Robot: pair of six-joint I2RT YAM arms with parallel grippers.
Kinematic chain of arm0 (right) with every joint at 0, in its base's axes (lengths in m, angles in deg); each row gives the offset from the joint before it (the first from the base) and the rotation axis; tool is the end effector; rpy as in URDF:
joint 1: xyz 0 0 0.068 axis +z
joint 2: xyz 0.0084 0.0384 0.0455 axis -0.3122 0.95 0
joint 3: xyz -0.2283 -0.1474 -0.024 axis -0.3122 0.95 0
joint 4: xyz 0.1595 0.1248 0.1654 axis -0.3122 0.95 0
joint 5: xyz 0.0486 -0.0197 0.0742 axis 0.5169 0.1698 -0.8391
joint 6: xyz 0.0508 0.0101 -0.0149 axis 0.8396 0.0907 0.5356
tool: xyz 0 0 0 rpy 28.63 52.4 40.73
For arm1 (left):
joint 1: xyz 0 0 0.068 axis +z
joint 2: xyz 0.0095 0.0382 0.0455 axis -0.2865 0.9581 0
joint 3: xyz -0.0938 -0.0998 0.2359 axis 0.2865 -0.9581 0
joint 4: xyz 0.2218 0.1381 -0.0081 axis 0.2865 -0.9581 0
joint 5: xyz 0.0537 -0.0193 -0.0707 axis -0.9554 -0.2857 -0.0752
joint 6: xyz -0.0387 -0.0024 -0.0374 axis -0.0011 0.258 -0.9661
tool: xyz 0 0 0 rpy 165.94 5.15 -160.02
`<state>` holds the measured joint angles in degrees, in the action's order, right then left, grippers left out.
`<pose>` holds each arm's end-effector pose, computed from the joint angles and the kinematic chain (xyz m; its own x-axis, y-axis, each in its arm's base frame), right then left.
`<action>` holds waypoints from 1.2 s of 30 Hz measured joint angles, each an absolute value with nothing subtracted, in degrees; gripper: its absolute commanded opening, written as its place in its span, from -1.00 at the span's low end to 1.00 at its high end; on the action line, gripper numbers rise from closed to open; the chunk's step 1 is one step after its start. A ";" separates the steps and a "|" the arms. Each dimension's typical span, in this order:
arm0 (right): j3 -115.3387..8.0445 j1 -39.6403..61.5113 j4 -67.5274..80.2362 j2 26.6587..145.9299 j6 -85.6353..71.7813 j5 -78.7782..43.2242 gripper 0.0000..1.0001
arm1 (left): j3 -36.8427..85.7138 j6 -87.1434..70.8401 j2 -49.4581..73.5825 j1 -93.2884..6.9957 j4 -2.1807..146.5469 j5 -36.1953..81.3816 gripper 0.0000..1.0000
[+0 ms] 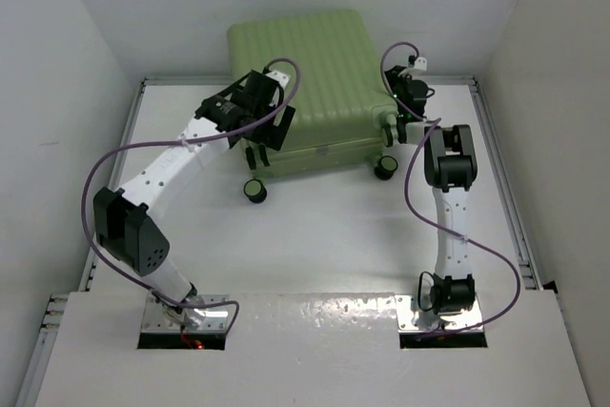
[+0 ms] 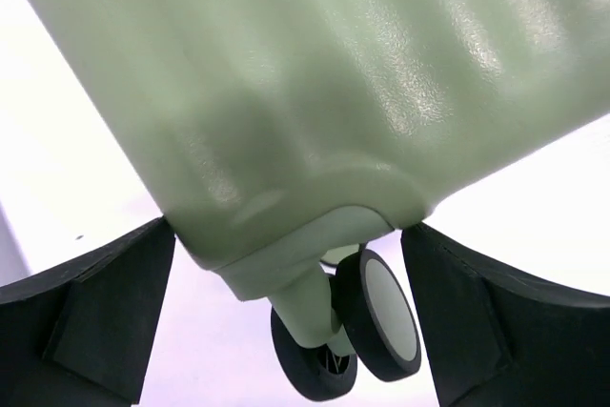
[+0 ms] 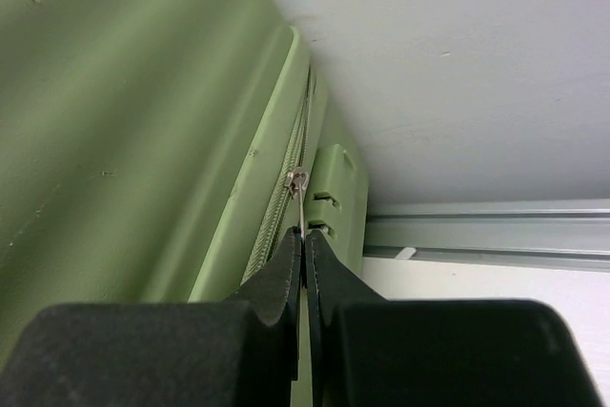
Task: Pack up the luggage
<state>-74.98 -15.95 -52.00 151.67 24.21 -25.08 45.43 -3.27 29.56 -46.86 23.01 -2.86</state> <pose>0.5512 0.0307 0.1277 -0.0668 0.5920 -0.8031 -0.3192 0.7499 0.5794 0.3094 -0.1680 0.3596 -0.6614 0.2563 -0.7049 0.2303 0.9638 0.1343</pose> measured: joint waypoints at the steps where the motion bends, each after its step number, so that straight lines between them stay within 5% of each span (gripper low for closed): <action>1: -74.96 -16.13 -52.04 151.64 24.19 -25.14 -1.00 | 44.99 -3.93 29.14 -46.78 23.62 -2.99 0.99; 13: -73.23 -13.20 -52.06 150.57 24.23 -26.23 -1.00 | 49.06 -3.29 30.21 -32.33 20.52 2.17 0.99; 23: -68.45 -9.57 -52.46 147.47 24.41 -22.04 -1.00 | 61.65 -3.40 31.02 -24.05 37.22 -0.98 0.99; 36: -69.32 -7.89 -50.93 147.45 23.95 -19.79 -1.00 | 56.51 -12.41 29.45 -41.66 25.26 21.07 0.99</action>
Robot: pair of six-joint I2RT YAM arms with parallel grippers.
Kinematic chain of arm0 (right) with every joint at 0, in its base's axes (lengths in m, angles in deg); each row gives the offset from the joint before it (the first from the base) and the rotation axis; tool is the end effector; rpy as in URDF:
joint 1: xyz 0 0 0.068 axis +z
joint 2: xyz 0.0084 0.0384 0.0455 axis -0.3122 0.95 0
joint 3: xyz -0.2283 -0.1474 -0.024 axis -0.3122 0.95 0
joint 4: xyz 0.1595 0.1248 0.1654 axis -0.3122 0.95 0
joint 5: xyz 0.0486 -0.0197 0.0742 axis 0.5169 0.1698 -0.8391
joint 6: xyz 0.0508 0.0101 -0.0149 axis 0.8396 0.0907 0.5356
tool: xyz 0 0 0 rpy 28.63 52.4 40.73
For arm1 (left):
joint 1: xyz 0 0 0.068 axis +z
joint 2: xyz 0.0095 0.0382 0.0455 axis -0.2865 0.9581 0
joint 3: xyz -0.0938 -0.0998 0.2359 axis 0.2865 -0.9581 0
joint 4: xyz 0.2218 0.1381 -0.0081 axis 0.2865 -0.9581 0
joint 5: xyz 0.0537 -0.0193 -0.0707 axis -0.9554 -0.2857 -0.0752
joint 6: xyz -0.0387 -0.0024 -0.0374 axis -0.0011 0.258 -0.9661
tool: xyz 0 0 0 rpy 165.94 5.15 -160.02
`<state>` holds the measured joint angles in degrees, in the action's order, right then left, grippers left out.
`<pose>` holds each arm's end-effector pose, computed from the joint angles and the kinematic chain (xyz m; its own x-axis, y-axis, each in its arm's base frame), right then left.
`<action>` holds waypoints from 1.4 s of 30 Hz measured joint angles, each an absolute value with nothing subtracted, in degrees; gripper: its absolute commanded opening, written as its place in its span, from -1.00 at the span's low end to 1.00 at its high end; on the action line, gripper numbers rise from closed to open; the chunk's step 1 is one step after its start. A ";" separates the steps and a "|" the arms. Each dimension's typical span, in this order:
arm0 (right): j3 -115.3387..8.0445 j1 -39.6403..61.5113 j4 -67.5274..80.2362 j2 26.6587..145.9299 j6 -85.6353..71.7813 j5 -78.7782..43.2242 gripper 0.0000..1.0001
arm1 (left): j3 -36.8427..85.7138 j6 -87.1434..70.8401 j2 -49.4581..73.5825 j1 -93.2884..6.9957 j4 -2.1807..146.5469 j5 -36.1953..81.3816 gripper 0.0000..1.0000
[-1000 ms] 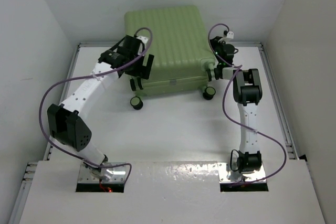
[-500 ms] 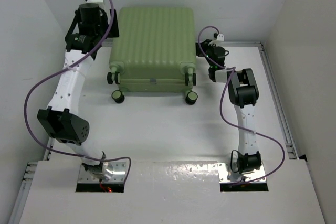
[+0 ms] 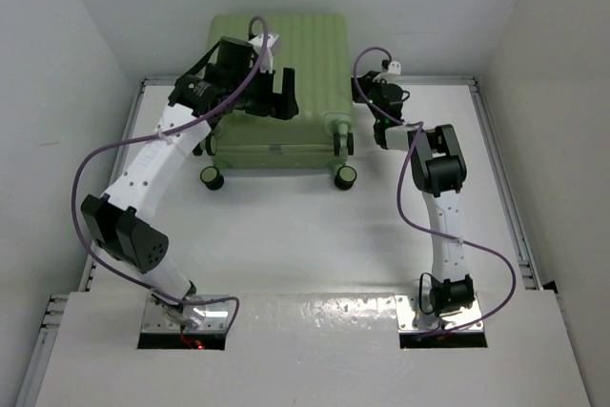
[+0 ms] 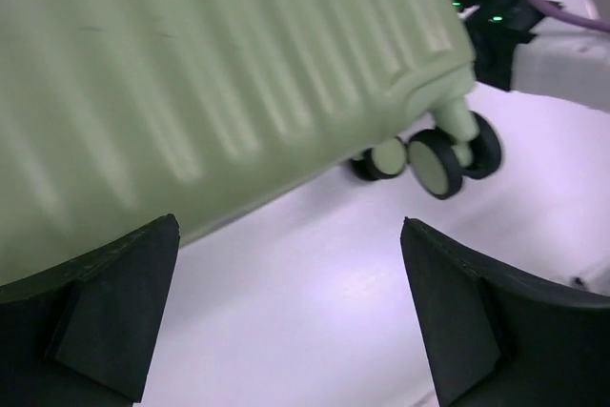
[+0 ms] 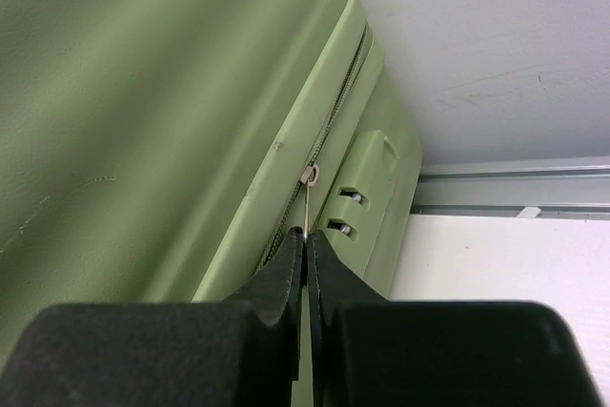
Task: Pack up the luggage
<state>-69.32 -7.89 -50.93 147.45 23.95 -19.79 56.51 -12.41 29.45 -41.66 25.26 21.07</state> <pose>0.5285 0.1021 0.1337 -0.1301 0.5890 -0.7976 -0.3298 0.7329 0.5950 0.3175 -0.1527 0.4245 -0.6183 -0.0105 -0.7858 0.3533 0.8894 -0.2899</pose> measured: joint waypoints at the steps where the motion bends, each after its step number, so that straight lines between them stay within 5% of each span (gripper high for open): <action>1: -69.32 -7.86 -50.93 147.45 23.95 -19.74 -1.00 | 56.67 -13.54 29.60 -41.97 25.09 22.36 0.99; 24: -68.42 -7.12 -52.37 147.45 22.75 -17.56 -1.00 | 69.98 -32.36 50.43 -53.90 23.80 28.55 0.99; 34: -68.12 -7.08 -52.78 147.38 22.25 -17.51 -1.00 | 74.04 -37.32 56.33 -59.26 25.00 21.77 0.99; 42: -66.70 -6.97 -54.45 147.14 22.31 -19.00 -1.00 | 79.07 -38.24 60.29 -60.94 22.07 11.63 0.72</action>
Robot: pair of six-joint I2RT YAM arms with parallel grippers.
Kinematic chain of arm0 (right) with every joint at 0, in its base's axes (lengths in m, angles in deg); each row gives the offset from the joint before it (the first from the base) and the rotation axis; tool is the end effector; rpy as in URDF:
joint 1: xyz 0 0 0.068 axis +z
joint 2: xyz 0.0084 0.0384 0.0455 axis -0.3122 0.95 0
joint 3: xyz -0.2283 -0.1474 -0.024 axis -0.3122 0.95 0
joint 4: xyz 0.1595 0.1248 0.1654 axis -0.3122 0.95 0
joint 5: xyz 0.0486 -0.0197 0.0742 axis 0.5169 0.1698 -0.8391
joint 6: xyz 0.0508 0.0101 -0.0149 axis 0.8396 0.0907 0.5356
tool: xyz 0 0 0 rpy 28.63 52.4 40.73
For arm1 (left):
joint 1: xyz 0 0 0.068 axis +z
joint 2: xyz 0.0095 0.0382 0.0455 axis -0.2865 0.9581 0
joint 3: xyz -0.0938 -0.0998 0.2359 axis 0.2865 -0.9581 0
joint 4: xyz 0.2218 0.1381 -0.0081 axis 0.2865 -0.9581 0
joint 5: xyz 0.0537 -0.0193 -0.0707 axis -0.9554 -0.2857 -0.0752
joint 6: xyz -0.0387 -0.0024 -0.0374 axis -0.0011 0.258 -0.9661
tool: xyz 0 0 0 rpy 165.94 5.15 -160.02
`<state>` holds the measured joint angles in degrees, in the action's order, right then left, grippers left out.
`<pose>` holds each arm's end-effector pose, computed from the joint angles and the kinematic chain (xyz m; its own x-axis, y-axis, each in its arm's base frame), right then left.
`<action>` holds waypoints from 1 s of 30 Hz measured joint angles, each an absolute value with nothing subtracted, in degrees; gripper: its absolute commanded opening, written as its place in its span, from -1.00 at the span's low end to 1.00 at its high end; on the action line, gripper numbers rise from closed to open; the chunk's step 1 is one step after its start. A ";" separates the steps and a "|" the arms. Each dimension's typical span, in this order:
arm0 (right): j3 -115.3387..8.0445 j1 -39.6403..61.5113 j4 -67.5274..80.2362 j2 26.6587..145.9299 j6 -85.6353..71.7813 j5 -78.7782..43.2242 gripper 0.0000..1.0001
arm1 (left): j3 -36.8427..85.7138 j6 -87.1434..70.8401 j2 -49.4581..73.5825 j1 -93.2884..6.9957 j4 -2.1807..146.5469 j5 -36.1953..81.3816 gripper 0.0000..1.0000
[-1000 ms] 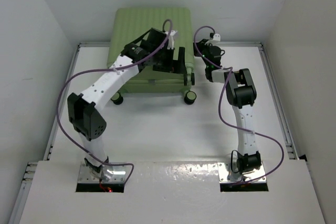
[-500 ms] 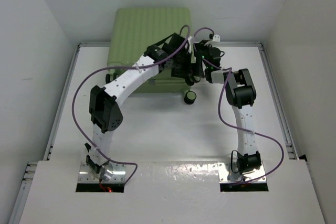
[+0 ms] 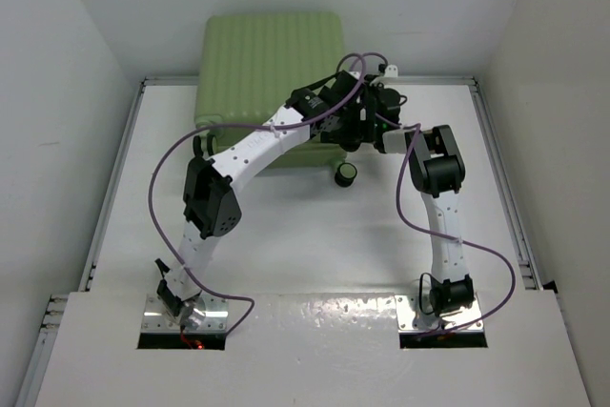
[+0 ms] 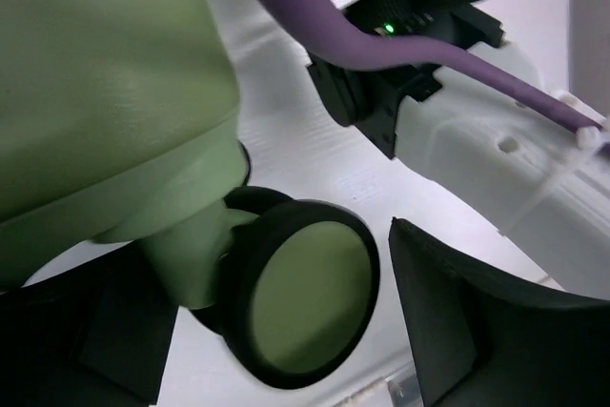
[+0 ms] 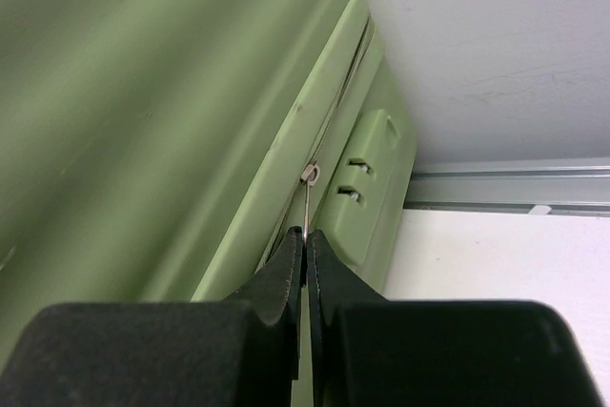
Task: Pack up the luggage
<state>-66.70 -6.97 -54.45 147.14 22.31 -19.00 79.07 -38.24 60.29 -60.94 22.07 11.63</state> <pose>0.5196 0.1087 0.1292 -0.1053 0.5719 -0.8135 -0.3468 0.7456 0.5691 0.3484 -0.3376 0.3296 -0.8249 -0.1230 -0.5518 0.1677 0.8789 -0.4465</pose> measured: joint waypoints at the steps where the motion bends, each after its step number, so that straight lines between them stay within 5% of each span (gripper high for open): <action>1: -66.46 -6.92 -54.82 147.12 22.31 -19.28 -1.00 | 78.83 -38.24 60.29 -60.92 22.29 11.04 0.72; 4: -65.82 -6.84 -55.41 146.92 22.36 -19.72 -1.00 | 77.98 -38.61 59.96 -60.87 22.64 10.50 0.99; 13: -64.38 -6.73 -55.95 146.18 22.40 -19.98 -1.00 | 78.70 -38.37 59.96 -60.81 22.14 10.19 0.99; 16: -63.86 -6.73 -56.68 146.11 22.44 -20.07 -1.00 | 82.13 -38.05 61.84 -60.81 19.86 9.43 0.78; 22: -63.72 -6.71 -56.83 146.07 22.46 -20.22 -1.00 | 80.49 -36.56 62.17 -60.74 19.88 5.97 -0.08; 25: -63.72 -6.71 -56.92 146.07 22.44 -20.40 -1.00 | 74.79 -35.82 59.22 -60.74 24.21 5.40 -0.95; 30: -62.22 -6.71 -57.48 145.24 22.27 -21.01 -1.00 | 62.76 -33.00 52.77 -60.39 32.85 6.02 -1.00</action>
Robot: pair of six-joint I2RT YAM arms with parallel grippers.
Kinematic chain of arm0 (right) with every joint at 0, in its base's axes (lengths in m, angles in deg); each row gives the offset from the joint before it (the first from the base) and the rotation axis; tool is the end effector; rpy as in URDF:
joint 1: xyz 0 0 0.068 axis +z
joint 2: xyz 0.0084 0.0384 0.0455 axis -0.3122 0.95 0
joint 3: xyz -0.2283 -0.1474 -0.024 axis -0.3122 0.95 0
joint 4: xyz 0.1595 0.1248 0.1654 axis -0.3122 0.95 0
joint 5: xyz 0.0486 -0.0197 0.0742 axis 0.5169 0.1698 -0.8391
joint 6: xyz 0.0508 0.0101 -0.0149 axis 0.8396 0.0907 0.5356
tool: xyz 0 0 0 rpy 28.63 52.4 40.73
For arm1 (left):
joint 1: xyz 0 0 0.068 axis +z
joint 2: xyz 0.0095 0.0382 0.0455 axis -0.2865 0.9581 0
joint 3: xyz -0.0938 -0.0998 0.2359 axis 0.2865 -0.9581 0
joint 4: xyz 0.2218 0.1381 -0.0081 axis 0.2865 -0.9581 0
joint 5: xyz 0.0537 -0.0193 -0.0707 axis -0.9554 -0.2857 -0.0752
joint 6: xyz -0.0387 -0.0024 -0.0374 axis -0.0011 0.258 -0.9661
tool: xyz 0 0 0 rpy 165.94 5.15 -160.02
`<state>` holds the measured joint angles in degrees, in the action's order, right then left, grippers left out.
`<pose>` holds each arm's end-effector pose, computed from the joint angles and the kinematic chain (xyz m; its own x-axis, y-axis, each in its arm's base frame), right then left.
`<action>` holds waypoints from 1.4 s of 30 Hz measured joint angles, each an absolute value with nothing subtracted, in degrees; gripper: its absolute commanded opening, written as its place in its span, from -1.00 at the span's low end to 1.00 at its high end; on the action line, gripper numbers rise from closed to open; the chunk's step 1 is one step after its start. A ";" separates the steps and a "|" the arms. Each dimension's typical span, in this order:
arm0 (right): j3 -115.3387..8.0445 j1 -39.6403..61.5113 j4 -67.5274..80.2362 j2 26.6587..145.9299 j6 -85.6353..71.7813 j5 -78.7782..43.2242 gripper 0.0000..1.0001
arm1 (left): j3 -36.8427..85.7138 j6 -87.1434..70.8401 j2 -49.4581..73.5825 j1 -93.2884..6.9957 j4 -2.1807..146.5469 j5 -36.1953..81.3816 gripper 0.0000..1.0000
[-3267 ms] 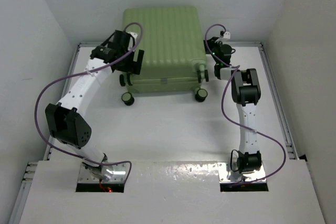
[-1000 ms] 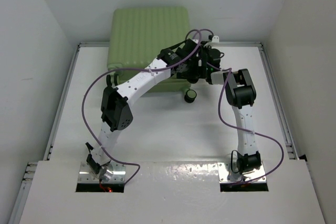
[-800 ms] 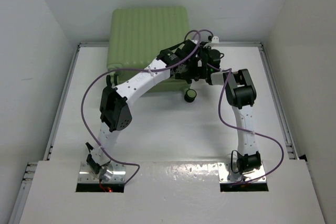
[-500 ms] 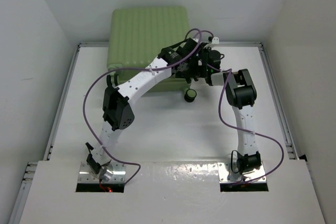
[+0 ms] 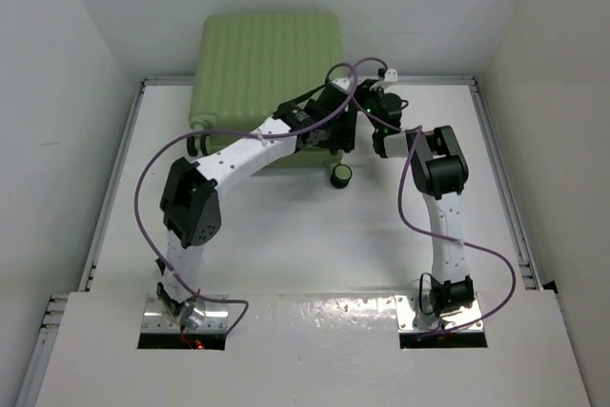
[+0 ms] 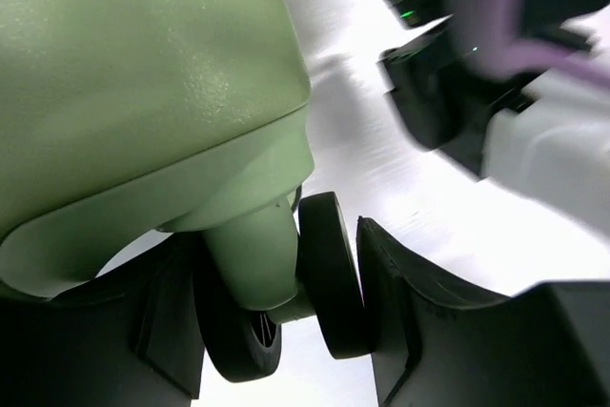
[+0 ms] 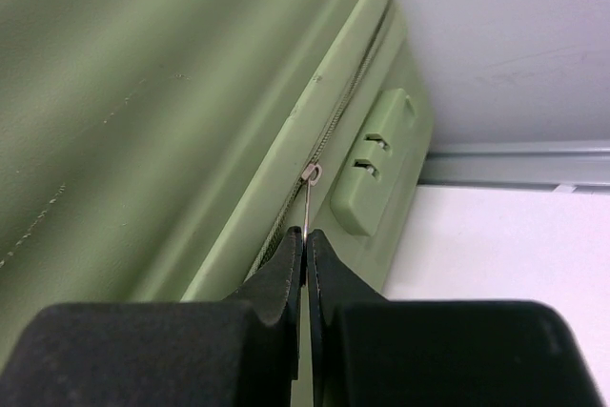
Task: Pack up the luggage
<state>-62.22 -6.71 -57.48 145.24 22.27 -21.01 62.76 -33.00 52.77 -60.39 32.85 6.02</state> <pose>0.5059 0.1096 0.1282 -0.1204 0.5647 -0.8164 -0.3808 0.7332 0.5633 0.3401 -0.3184 0.3121 -0.7561 -0.0896 -0.6483 0.1971 0.9134 -0.3562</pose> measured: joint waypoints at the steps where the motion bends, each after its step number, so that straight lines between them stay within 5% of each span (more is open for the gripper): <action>1: -61.08 -6.73 -57.66 144.48 22.27 -21.49 -1.00 | 60.14 -31.86 51.11 -60.20 34.07 6.26 -1.00; 19: -29.10 -6.18 -62.82 123.47 19.73 -38.93 -1.00 | 14.64 16.27 9.36 -59.34 36.71 4.92 -1.00; 30: -27.35 -4.48 -57.29 118.86 12.08 -42.34 -1.00 | 3.71 40.25 -5.50 -46.86 35.38 10.98 -1.00; 42: -32.03 -4.26 -56.09 119.78 9.61 -45.97 -1.00 | 3.95 42.37 -4.14 -44.90 35.45 13.14 -1.00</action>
<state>-32.03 -4.26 -56.09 119.78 9.61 -45.97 3.95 42.37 -4.14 -44.90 35.45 13.14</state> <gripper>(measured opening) 0.002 0.591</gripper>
